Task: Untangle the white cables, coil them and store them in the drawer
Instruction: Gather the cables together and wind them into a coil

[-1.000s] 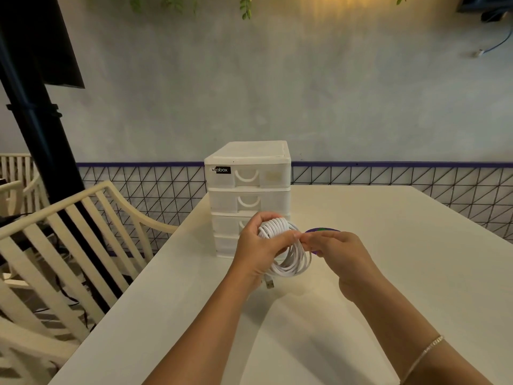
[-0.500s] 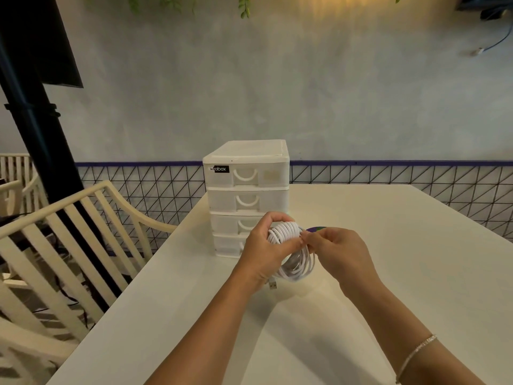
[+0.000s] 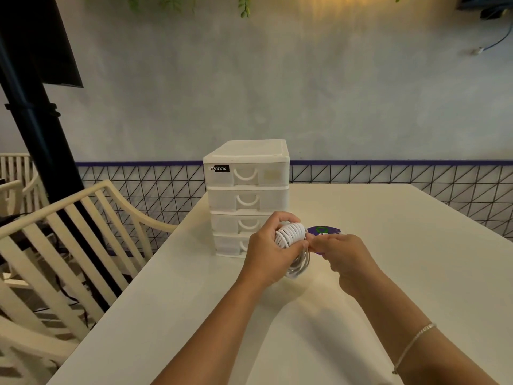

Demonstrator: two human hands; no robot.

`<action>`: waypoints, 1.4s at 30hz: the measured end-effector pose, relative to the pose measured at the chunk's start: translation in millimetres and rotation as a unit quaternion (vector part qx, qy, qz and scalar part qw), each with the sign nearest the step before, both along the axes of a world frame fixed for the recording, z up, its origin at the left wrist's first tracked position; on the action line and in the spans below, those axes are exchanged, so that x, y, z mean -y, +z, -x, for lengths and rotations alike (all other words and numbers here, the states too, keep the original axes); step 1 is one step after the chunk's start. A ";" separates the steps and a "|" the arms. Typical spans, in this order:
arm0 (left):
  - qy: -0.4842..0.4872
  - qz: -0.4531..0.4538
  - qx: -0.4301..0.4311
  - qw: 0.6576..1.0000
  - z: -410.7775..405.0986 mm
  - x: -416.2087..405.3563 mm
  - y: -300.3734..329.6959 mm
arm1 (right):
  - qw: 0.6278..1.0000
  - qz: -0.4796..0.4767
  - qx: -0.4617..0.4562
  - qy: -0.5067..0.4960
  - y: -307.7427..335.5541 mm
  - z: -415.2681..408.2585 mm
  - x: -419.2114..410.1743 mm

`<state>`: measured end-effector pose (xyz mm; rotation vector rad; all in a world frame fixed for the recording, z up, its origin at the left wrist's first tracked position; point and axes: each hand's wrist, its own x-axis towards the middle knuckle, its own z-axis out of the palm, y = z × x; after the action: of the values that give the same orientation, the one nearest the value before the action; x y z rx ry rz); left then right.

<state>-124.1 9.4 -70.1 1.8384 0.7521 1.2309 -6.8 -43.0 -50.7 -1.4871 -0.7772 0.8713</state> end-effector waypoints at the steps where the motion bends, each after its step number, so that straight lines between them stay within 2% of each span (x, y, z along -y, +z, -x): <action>1: 0.000 0.002 -0.002 1.000 -0.4 -0.5 -0.2 | 1.000 0.003 -0.019 0.003 0.0 0.4 0.0; 6: -0.015 0.018 0.013 1.000 -1.8 -3.3 0.8 | 0.998 -0.005 -0.069 -0.006 1.0 1.8 -1.8; 14: -0.046 0.105 0.068 0.991 -0.6 -9.8 -0.4 | 0.998 -0.047 -0.040 0.014 1.8 5.0 -0.2; 23: -0.020 0.080 0.059 0.995 -0.3 -6.6 -0.7 | 0.999 -0.033 0.001 0.013 -0.7 2.7 -3.8; 30: -0.071 0.152 0.100 0.981 -1.2 -4.5 3.0 | 0.996 -0.006 -0.024 0.081 -3.5 -8.6 -2.9; 34: -0.082 0.197 0.122 0.969 2.1 -6.5 5.1 | 0.990 -0.030 -0.039 0.134 -7.1 -7.0 -4.1; 37: -0.074 0.217 0.113 0.967 3.7 -8.3 3.3 | 0.987 -0.054 -0.055 0.144 -6.9 -6.7 -4.5; 42: -0.053 0.194 0.066 0.977 2.1 -6.0 -0.3 | 0.994 -0.041 -0.026 0.102 -7.8 -6.3 -4.5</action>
<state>-126.3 15.5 -70.4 1.4458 0.7505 1.0408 -0.4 -38.5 -58.5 -1.3235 -0.9266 1.0144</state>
